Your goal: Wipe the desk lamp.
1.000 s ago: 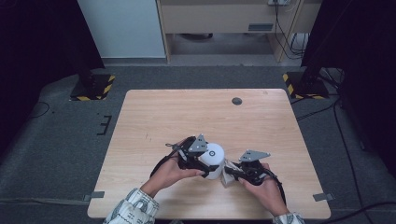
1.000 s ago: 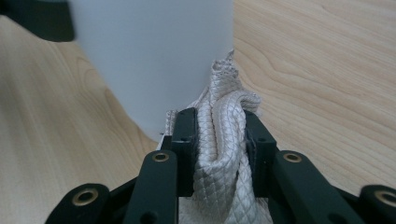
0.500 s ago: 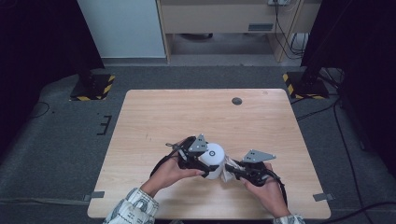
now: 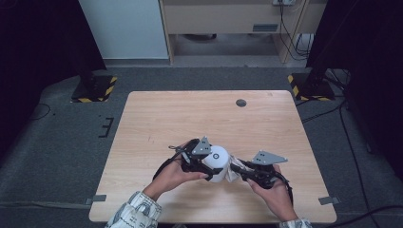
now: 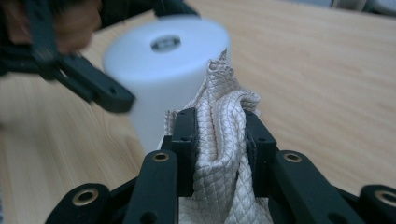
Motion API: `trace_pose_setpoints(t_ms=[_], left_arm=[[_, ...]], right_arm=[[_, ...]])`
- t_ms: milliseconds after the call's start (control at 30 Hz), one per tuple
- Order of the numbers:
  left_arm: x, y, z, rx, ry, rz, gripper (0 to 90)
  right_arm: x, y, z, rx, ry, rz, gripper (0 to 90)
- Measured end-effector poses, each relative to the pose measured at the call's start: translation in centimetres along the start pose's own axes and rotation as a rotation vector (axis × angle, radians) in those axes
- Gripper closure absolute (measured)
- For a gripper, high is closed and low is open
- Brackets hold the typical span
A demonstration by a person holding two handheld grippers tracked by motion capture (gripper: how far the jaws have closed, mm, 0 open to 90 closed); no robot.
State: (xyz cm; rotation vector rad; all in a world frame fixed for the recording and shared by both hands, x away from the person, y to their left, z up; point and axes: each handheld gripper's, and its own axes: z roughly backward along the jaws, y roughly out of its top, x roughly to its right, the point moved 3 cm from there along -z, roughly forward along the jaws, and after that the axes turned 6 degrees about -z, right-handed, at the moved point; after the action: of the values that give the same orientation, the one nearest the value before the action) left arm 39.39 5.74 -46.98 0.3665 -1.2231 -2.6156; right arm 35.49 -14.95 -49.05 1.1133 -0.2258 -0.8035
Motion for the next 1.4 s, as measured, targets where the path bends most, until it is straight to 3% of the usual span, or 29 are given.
trace_pose_setpoints(t_ms=[67, 133, 333, 367, 467, 600, 700, 900, 1067, 1233, 1400], left_arm=[[0.0, 0.0, 0.0, 0.002, -0.001, 0.002, 8.0], [0.0, 0.0, 0.0, 0.002, -0.001, 0.002, 8.0], [0.0, 0.0, 0.0, 0.000, -0.001, 0.000, 8.0], [0.0, 0.0, 0.0, -0.001, -0.001, 0.001, 8.0], [0.0, 0.0, 0.0, -0.003, -0.001, -0.002, 8.0], [0.0, 0.0, -0.1, 0.000, -0.002, -0.002, 8.0], [0.1, 0.1, -0.1, 0.001, -0.005, -0.001, 8.0], [0.1, 0.2, -0.1, -0.006, -0.009, -0.009, 8.0], [0.3, 0.2, -0.2, 0.003, -0.010, -0.004, 8.0], [0.3, 0.3, -0.2, -0.004, -0.012, -0.006, 7.9], [0.1, 0.4, 0.0, 0.022, -0.027, 0.016, 7.9]], right_arm=[[-0.1, 0.2, 0.2, 0.023, 0.005, 0.004, 71.0], [-0.1, -0.1, -0.1, 0.007, 0.008, 0.005, 71.0], [0.1, -2.1, -1.8, -0.151, -0.045, 0.040, 70.8], [0.1, -2.2, -1.9, -0.157, -0.046, 0.041, 70.8], [0.1, -1.9, -1.6, -0.134, -0.041, 0.040, 70.8], [-0.1, -0.4, 0.0, -0.013, -0.004, 0.032, 70.8], [0.0, 0.2, 0.5, 0.036, 0.003, 0.025, 70.8], [0.9, -0.3, -0.7, -0.029, -0.028, 0.032, 70.8], [1.9, 0.2, -1.1, -0.015, -0.024, -0.009, 70.9], [1.9, -1.3, -2.2, -0.115, -0.033, 0.014, 70.9], [1.9, -1.3, -1.1, -0.105, -0.046, 0.022, 70.7]])
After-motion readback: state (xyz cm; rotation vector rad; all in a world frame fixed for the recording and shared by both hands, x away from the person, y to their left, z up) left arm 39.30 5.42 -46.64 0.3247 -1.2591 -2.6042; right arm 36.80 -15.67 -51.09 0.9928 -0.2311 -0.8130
